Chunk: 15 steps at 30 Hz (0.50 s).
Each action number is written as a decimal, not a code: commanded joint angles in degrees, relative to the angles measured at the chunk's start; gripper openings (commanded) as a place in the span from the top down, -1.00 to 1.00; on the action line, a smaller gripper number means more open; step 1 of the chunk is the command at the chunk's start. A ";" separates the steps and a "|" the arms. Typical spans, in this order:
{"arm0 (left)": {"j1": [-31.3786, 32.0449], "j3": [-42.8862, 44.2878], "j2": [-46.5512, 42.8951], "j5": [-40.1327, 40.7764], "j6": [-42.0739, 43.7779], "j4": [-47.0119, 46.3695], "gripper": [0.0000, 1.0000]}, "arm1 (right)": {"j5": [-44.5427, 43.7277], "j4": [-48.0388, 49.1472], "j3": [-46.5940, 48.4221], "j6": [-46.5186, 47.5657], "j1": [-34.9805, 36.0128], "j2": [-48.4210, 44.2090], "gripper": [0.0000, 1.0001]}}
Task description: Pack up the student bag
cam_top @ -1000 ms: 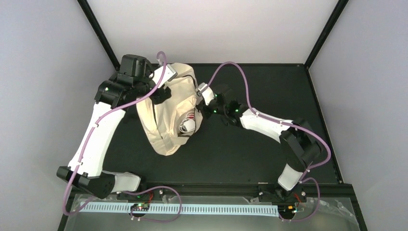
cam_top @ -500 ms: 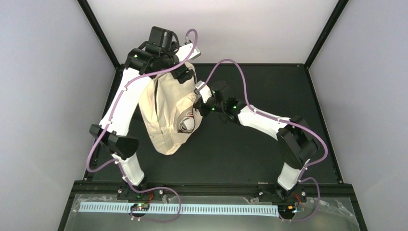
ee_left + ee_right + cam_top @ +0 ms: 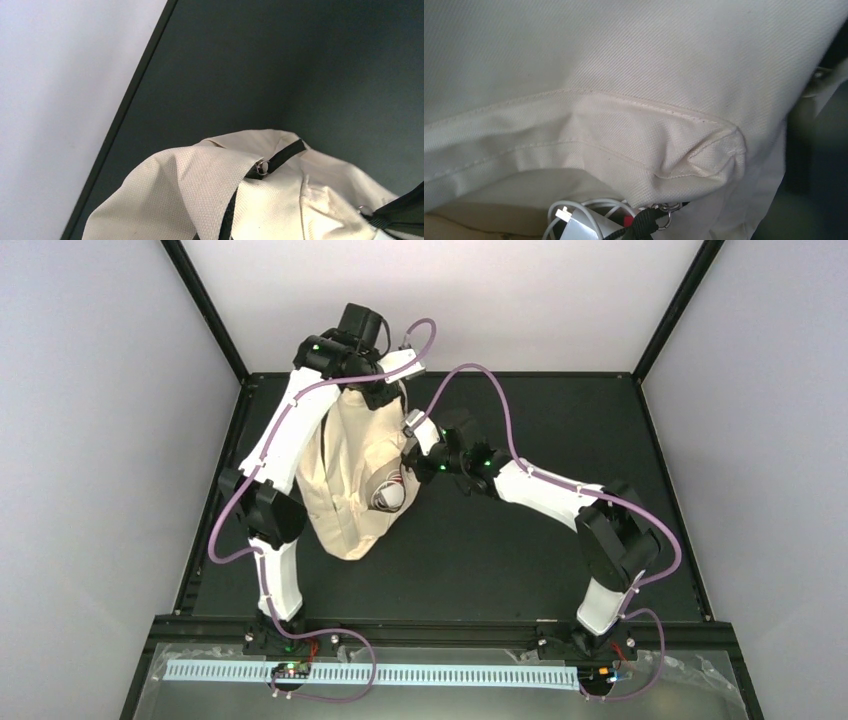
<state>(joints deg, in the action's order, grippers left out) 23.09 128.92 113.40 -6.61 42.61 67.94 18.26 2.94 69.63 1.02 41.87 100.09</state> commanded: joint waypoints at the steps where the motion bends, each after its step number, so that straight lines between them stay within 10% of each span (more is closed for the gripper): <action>1: -0.40 3.13 -0.61 -5.05 -7.05 -0.70 0.97 | -1.44 -2.65 1.02 2.90 1.36 -2.52 0.98; 15: -5.10 3.45 -5.99 3.83 -21.24 -11.96 0.97 | 3.66 -10.30 -0.39 12.97 10.21 -7.59 0.98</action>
<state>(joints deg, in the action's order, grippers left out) 19.70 129.71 111.68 -7.49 24.82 67.11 14.15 -0.71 69.65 10.79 48.56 95.18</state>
